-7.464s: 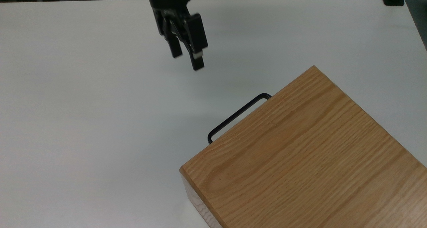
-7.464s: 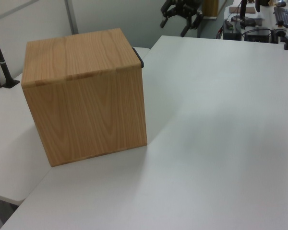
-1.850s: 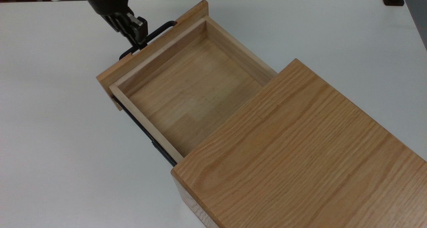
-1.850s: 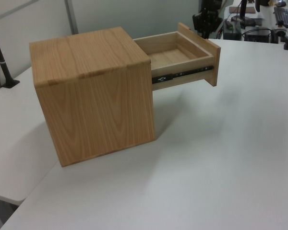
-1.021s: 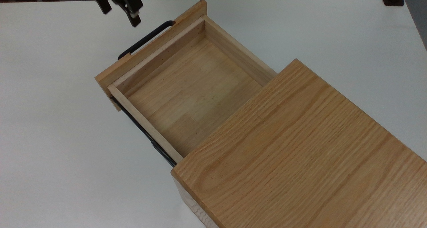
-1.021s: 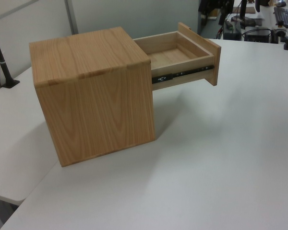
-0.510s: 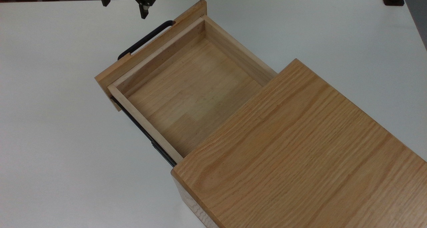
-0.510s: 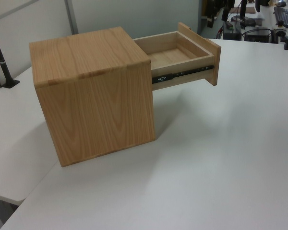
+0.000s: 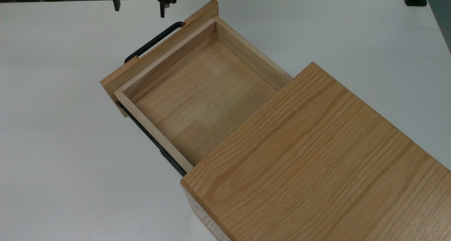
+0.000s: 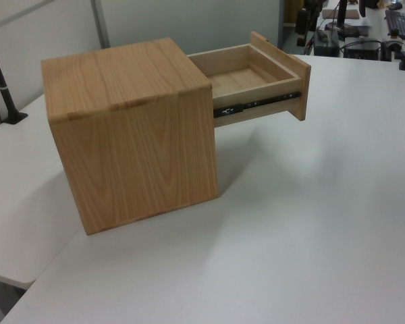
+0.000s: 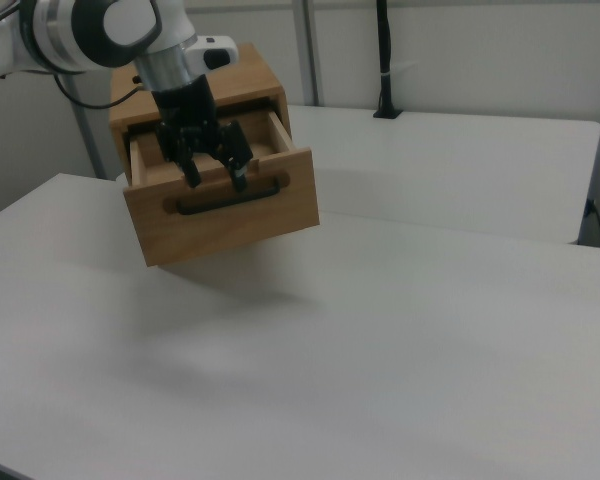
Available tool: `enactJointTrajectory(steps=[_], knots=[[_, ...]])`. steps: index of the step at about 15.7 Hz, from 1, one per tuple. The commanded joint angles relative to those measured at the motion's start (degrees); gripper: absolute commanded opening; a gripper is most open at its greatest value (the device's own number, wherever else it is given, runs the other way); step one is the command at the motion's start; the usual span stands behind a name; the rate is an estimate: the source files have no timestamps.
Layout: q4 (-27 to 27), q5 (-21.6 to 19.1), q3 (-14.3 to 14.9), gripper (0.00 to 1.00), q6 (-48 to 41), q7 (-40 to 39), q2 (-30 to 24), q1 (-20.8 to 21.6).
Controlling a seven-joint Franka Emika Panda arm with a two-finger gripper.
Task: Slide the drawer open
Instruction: 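Open the gripper, release the handle and lift away from the drawer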
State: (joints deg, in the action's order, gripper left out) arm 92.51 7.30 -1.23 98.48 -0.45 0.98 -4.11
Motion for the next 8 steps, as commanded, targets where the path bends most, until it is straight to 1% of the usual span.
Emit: enactJointTrajectory(steps=[1,8], knots=[[2.6,1.4,1.3,1.0,0.3,-1.5,-1.8,2.3],[2.4,1.1,1.4,1.0,-0.1,-1.5,-1.9,2.2]])
